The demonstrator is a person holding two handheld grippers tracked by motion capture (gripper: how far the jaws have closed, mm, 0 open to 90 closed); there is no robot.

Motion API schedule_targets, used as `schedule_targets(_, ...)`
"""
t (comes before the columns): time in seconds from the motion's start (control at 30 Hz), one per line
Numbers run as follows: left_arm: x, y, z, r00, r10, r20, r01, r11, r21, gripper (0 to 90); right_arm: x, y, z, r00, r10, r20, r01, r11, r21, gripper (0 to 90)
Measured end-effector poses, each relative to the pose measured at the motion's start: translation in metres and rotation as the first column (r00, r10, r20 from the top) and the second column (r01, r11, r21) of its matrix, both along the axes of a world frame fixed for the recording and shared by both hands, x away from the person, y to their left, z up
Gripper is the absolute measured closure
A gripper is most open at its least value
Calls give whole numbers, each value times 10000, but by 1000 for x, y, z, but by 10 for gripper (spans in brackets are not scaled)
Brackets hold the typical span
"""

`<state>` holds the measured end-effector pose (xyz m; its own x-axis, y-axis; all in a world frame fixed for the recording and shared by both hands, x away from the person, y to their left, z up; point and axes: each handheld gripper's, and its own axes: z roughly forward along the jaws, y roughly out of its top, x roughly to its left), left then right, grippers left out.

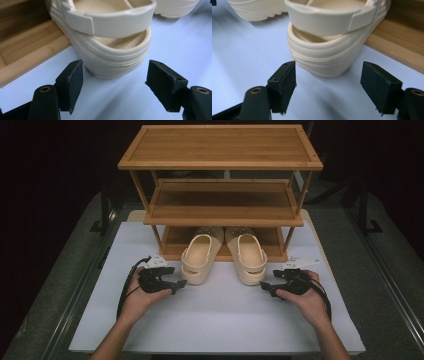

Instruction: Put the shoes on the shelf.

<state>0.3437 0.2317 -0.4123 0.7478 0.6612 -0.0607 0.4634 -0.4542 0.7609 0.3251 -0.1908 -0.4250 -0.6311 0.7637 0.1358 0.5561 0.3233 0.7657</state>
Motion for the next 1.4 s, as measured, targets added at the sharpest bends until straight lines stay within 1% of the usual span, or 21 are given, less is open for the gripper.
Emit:
schedule_targets(0.1,3,-4,-3,10000,-99,-9,99,9999,48,291,2,1,-4,10000,58,-44,-58,10000,-46,279)
schedule_targets(0.27,8,-10,-7,9999,-137,-14,137,9999,99,294,5,3,-4,10000,56,56,-56,10000,19,281)
schedule_targets(0.33,9,-11,-8,9999,-149,-59,149,9999,-9,282,6,4,-5,10000,79,50,-79,10000,-3,288)
schedule_targets(0.4,10,-12,-8,9998,-183,-30,183,9998,91,283,8,6,-5,9999,105,56,-105,9999,28,294)
schedule_targets(0.47,11,-14,-8,9998,-206,-22,207,9997,132,286,10,7,-5,9995,301,40,-302,9995,106,317)
schedule_targets(0.53,11,-16,-7,9996,-265,-15,266,9996,123,302,11,10,-5,9990,446,52,-447,9990,84,337)
schedule_targets(0.67,13,-24,-6,9993,-366,108,365,9992,142,331,14,15,-4,9976,696,-13,-696,9975,70,333)
schedule_targets(0.73,14,-27,-6,9993,-358,87,357,9993,95,330,17,17,-4,9975,700,15,-700,9975,-39,332)
schedule_targets(0.87,20,-33,-6,9991,-430,44,430,9990,136,308,24,22,-5,9978,668,2,-668,9977,-72,333)
schedule_targets(0.93,22,-37,-7,9993,-361,54,361,9993,57,297,28,25,-5,9975,702,-19,-702,9975,-86,333)
schedule_targets(1.13,31,-49,-8,9995,-308,120,306,9994,174,286,36,35,-4,9972,750,-63,-751,9970,-173,323)
schedule_targets(1.2,33,-52,-9,9995,-262,177,260,9996,127,287,38,37,-4,9971,764,-65,-765,9970,-155,324)
schedule_targets(1.27,36,-54,-9,9994,-294,171,291,9995,152,295,40,39,-4,9970,776,-66,-777,9969,-121,324)
schedule_targets(1.4,40,-60,-9,9994,-318,152,317,9995,39,312,43,45,-5,9965,840,-5,-840,9964,-73,326)
